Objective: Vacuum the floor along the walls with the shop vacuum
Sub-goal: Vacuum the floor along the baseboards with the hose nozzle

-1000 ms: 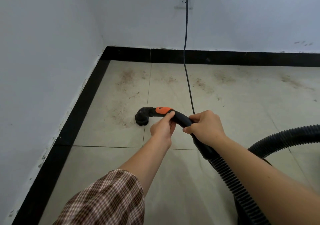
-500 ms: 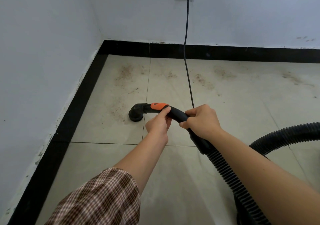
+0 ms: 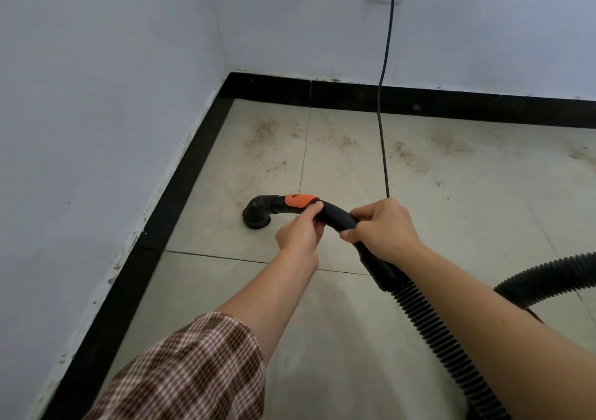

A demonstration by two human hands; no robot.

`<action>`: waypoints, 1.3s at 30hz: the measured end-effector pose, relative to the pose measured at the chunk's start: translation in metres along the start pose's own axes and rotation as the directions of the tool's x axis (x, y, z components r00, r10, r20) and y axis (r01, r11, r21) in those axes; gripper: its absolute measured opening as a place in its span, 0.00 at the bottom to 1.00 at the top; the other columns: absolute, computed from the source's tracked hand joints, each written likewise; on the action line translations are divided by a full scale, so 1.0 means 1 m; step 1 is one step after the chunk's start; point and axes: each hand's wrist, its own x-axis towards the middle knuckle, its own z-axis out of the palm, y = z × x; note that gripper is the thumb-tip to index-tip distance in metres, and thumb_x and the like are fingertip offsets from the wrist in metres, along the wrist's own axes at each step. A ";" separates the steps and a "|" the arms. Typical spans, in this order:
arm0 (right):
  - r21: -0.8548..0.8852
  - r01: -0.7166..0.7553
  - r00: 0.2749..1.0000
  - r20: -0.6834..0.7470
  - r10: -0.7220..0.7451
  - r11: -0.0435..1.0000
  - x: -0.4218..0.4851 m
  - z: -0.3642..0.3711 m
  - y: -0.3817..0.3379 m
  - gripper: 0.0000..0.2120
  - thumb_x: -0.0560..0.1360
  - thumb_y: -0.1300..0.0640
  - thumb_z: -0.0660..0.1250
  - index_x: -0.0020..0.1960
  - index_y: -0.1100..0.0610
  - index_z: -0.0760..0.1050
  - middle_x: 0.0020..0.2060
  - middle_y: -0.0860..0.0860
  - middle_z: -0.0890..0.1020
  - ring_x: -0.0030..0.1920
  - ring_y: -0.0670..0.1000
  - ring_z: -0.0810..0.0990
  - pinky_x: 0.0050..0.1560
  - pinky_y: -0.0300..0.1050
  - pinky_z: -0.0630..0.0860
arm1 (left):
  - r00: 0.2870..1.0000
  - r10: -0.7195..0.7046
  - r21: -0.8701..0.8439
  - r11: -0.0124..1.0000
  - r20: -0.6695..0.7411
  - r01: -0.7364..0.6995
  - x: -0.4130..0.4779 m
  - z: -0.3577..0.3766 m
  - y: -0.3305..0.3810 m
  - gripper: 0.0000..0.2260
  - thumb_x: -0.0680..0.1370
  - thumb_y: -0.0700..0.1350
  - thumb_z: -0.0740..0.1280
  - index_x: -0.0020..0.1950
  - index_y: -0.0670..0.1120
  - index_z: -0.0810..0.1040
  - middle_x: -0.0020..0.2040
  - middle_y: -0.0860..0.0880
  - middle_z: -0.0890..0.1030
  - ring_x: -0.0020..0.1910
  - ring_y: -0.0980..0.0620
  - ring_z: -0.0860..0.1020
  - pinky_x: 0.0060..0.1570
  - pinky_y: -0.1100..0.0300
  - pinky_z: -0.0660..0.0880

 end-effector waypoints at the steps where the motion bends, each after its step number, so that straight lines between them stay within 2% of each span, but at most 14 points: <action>1: 0.002 0.002 1.000 -0.001 -0.002 1.000 0.001 0.002 -0.001 0.04 0.68 0.59 0.75 0.42 0.52 0.85 0.33 0.55 0.84 0.29 0.51 0.80 0.28 0.38 0.76 | 1.000 0.001 -0.006 1.000 -0.001 -0.001 0.001 -0.002 0.002 0.08 0.70 0.36 0.76 0.42 0.40 0.78 0.32 0.48 0.84 0.33 0.54 0.84 0.43 0.63 0.80; 6: 0.051 0.000 1.000 0.023 -0.001 0.999 0.003 0.011 -0.005 0.04 0.68 0.60 0.75 0.42 0.53 0.85 0.34 0.57 0.84 0.25 0.50 0.79 0.28 0.40 0.78 | 1.000 0.002 -0.027 1.000 -0.019 -0.002 0.004 -0.009 0.009 0.08 0.70 0.35 0.77 0.42 0.40 0.78 0.29 0.49 0.83 0.30 0.56 0.83 0.38 0.65 0.80; 11: 0.101 -0.031 0.998 0.064 0.024 0.994 0.005 0.022 -0.008 0.11 0.69 0.61 0.76 0.51 0.54 0.85 0.32 0.51 0.83 0.24 0.49 0.80 0.24 0.36 0.73 | 0.998 0.014 -0.042 0.999 -0.055 -0.016 0.008 -0.018 0.015 0.10 0.69 0.35 0.77 0.42 0.40 0.77 0.28 0.49 0.82 0.30 0.56 0.83 0.37 0.65 0.79; 14: 0.112 -0.026 0.997 0.080 0.017 0.993 0.007 0.027 -0.011 0.12 0.69 0.61 0.76 0.53 0.55 0.84 0.33 0.51 0.83 0.26 0.51 0.81 0.28 0.38 0.75 | 0.997 0.028 -0.045 0.998 -0.079 -0.031 0.010 -0.022 0.019 0.10 0.69 0.35 0.77 0.42 0.41 0.77 0.27 0.50 0.82 0.29 0.56 0.83 0.37 0.65 0.79; 18: 0.147 -0.042 0.993 0.118 0.025 0.988 0.008 0.032 -0.015 0.12 0.69 0.63 0.75 0.52 0.57 0.84 0.31 0.51 0.81 0.25 0.53 0.80 0.27 0.39 0.74 | 0.995 0.043 -0.058 0.997 -0.090 -0.048 0.010 -0.027 0.023 0.09 0.69 0.35 0.77 0.41 0.42 0.78 0.28 0.51 0.82 0.29 0.57 0.83 0.38 0.66 0.78; 23: 0.152 -0.038 0.987 0.159 0.014 0.988 0.009 0.036 -0.018 0.12 0.69 0.63 0.75 0.52 0.56 0.85 0.34 0.51 0.82 0.26 0.52 0.80 0.27 0.38 0.75 | 0.986 0.055 -0.061 0.996 -0.158 -0.065 0.009 -0.035 0.024 0.09 0.69 0.36 0.77 0.40 0.43 0.78 0.37 0.46 0.84 0.34 0.53 0.84 0.39 0.65 0.79; 26: 0.148 -0.020 0.988 0.152 -0.003 0.989 0.011 0.042 -0.020 0.13 0.68 0.62 0.75 0.52 0.55 0.85 0.35 0.52 0.84 0.28 0.52 0.81 0.30 0.40 0.77 | 0.984 0.064 -0.057 0.996 -0.167 -0.075 0.010 -0.038 0.028 0.09 0.69 0.36 0.77 0.41 0.43 0.78 0.36 0.46 0.84 0.34 0.54 0.84 0.38 0.65 0.77; 32: 0.139 0.027 0.992 0.118 -0.044 0.990 0.017 0.060 -0.028 0.09 0.68 0.62 0.75 0.47 0.53 0.85 0.32 0.53 0.84 0.25 0.50 0.79 0.30 0.41 0.79 | 0.981 0.082 -0.066 0.993 -0.176 -0.095 0.019 -0.043 0.039 0.09 0.69 0.36 0.77 0.41 0.42 0.78 0.40 0.45 0.84 0.35 0.54 0.84 0.40 0.64 0.79; 37: 0.159 0.041 0.993 0.105 -0.058 0.986 0.024 0.074 -0.035 0.07 0.68 0.62 0.75 0.45 0.54 0.85 0.36 0.57 0.85 0.27 0.53 0.80 0.36 0.50 0.83 | 0.973 0.098 -0.073 0.991 -0.211 -0.116 0.028 -0.049 0.049 0.09 0.69 0.36 0.77 0.42 0.41 0.78 0.39 0.45 0.84 0.33 0.55 0.84 0.36 0.65 0.78; 39: 0.165 0.050 0.993 0.099 -0.067 0.985 0.026 0.080 -0.038 0.07 0.68 0.62 0.75 0.45 0.54 0.85 0.37 0.57 0.86 0.28 0.55 0.81 0.36 0.51 0.83 | 0.970 0.106 -0.064 0.990 -0.218 -0.122 0.032 -0.052 0.053 0.09 0.68 0.36 0.77 0.43 0.41 0.79 0.40 0.45 0.84 0.34 0.54 0.84 0.36 0.65 0.78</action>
